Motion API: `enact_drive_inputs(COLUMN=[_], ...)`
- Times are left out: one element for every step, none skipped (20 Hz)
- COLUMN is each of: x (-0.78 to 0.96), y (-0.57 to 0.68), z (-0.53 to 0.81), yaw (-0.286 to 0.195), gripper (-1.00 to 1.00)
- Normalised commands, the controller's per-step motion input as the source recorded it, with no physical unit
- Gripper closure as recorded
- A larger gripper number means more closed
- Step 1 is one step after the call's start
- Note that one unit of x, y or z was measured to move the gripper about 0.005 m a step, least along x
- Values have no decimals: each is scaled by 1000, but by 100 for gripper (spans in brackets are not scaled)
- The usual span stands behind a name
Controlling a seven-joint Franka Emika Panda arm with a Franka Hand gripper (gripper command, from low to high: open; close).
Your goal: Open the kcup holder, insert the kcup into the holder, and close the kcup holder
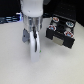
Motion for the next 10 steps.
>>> enact_drive_inputs(x=[54,46,90,88,92,116,142,169,189,116], y=[193,297,-53,60,-2,6,11,7,-11,-11], z=[592,652,32,103,162,300,452,402,374,283], yaw=[-22,-5,-13,20,-13,-13,-18,-23,-34,-28], gripper=[100,100,100,100,100,100,100,100,100,100])
